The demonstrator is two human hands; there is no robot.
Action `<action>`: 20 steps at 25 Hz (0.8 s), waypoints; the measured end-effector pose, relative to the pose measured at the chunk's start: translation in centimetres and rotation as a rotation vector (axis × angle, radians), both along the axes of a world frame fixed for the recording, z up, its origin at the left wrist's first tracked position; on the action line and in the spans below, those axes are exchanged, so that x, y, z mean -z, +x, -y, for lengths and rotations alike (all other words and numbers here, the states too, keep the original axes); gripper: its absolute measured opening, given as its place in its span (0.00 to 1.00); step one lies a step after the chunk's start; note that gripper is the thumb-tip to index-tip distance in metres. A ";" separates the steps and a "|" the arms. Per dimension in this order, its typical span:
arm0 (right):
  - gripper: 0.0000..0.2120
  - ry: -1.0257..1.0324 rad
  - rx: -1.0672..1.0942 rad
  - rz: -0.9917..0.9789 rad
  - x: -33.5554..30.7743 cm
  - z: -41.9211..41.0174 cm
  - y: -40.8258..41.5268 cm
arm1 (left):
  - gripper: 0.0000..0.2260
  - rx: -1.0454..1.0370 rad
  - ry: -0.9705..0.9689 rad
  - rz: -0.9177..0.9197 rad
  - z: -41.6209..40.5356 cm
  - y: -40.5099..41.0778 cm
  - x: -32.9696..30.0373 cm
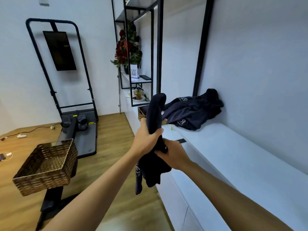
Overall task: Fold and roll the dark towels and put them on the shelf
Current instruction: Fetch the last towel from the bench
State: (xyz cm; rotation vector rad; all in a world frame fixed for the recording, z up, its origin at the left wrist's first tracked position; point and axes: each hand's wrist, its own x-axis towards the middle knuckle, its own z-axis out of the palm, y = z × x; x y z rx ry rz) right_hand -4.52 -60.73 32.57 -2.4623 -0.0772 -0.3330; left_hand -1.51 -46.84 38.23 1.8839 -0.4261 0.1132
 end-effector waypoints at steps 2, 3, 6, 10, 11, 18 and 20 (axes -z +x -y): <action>0.14 -0.006 0.019 0.022 -1.2 2.9 4.6 | 0.18 0.003 0.006 -0.024 2.7 4.7 -0.9; 0.14 -0.001 0.027 0.025 -1.5 4.0 6.4 | 0.18 0.001 0.004 -0.027 3.8 6.6 -1.2; 0.13 0.051 0.042 0.049 -2.0 7.8 11.1 | 0.18 0.015 0.016 0.007 8.3 12.2 -1.9; 0.10 0.241 0.111 0.116 -4.2 13.8 17.8 | 0.12 0.089 0.089 0.119 16.7 20.6 -4.9; 0.08 0.305 0.130 0.140 -5.0 15.8 19.8 | 0.11 0.120 0.113 0.162 19.3 22.9 -6.0; 0.30 0.237 0.674 0.056 -5.6 32.3 31.5 | 0.34 0.286 0.374 0.200 36.6 39.5 -4.6; 0.34 -0.073 0.666 -0.097 -1.5 34.5 32.1 | 0.34 0.362 0.648 0.232 38.6 42.0 2.0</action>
